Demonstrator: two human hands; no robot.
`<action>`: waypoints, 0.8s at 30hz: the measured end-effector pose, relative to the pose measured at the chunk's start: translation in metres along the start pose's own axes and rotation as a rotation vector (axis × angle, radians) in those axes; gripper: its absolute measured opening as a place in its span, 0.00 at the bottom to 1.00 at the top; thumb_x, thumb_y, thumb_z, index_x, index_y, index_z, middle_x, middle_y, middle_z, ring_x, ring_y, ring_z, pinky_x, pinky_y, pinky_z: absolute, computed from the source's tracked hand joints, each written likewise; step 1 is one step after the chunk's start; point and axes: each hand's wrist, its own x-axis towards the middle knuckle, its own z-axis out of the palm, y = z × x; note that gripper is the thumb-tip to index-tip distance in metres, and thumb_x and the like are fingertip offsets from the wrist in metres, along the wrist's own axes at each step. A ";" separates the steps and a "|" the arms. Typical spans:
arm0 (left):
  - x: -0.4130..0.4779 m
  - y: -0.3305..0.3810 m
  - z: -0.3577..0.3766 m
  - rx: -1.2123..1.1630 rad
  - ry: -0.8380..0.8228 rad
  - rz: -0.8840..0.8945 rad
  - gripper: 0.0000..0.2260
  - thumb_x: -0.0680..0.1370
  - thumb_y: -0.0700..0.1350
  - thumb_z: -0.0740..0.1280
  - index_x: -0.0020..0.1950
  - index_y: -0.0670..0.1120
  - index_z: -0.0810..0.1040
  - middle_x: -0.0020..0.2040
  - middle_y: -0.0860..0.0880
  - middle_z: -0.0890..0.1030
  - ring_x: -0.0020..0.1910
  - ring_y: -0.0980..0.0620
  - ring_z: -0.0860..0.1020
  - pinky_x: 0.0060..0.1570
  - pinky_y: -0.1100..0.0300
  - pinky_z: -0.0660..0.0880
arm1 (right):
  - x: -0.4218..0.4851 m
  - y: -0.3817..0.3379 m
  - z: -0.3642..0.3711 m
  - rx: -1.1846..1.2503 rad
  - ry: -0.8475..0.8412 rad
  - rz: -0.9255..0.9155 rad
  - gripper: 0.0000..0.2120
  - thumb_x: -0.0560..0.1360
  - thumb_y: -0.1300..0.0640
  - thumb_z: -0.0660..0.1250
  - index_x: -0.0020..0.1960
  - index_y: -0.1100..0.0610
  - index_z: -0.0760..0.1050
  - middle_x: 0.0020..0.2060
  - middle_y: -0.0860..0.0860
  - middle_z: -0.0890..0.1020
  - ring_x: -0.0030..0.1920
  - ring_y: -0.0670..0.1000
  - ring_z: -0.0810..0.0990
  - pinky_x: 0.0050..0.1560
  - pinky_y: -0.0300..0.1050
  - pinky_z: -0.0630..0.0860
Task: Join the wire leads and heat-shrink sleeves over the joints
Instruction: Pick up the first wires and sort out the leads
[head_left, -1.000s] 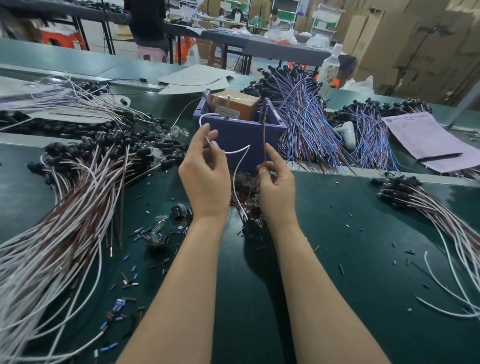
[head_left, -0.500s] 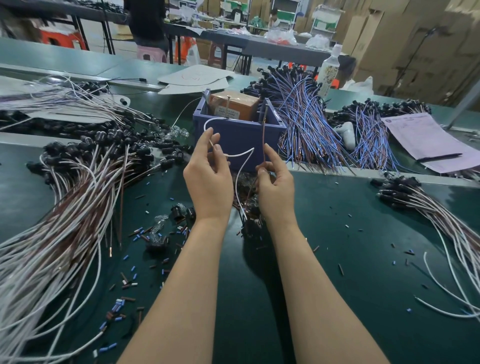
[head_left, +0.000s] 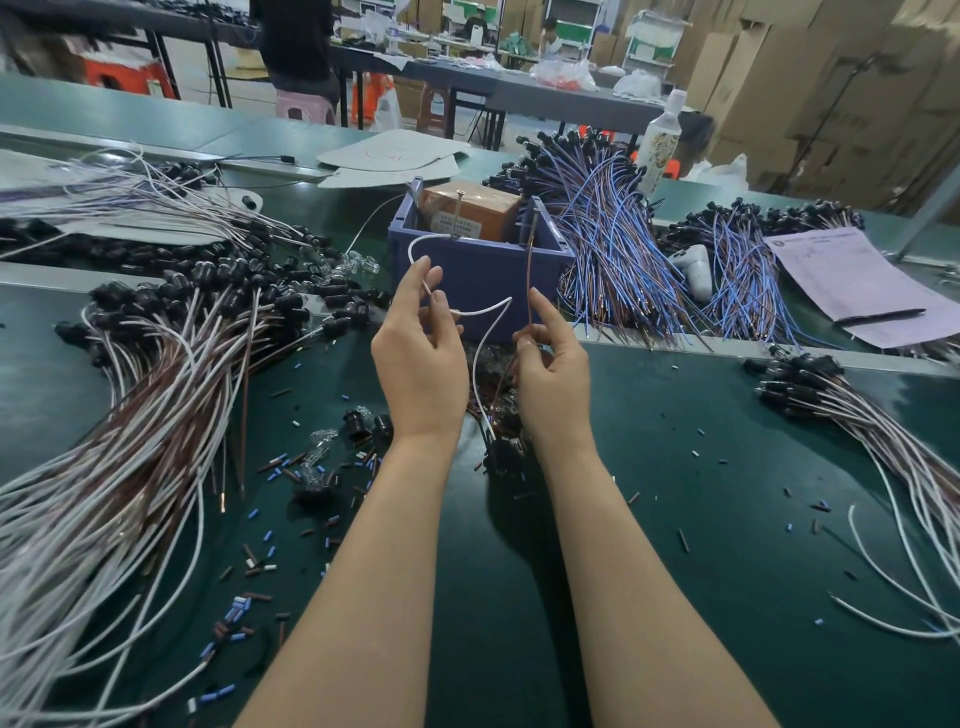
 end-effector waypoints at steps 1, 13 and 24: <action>0.000 0.000 0.000 0.003 -0.002 0.000 0.15 0.81 0.38 0.59 0.68 0.40 0.72 0.58 0.48 0.80 0.47 0.51 0.80 0.51 0.50 0.79 | 0.000 0.000 0.000 0.002 -0.003 0.001 0.22 0.79 0.68 0.58 0.69 0.52 0.70 0.41 0.49 0.74 0.30 0.43 0.66 0.32 0.32 0.67; 0.002 -0.004 0.000 -0.019 0.011 -0.013 0.15 0.81 0.39 0.60 0.68 0.41 0.72 0.57 0.52 0.79 0.40 0.61 0.78 0.49 0.53 0.80 | -0.001 -0.001 -0.001 0.003 -0.007 0.004 0.22 0.79 0.68 0.58 0.69 0.52 0.69 0.39 0.47 0.73 0.25 0.39 0.66 0.29 0.30 0.66; 0.002 -0.002 0.000 -0.046 0.010 -0.006 0.15 0.81 0.38 0.59 0.68 0.41 0.72 0.57 0.51 0.79 0.42 0.55 0.79 0.50 0.52 0.80 | -0.001 -0.001 -0.001 0.005 -0.009 0.009 0.22 0.79 0.68 0.58 0.70 0.53 0.69 0.38 0.47 0.73 0.25 0.39 0.66 0.29 0.30 0.65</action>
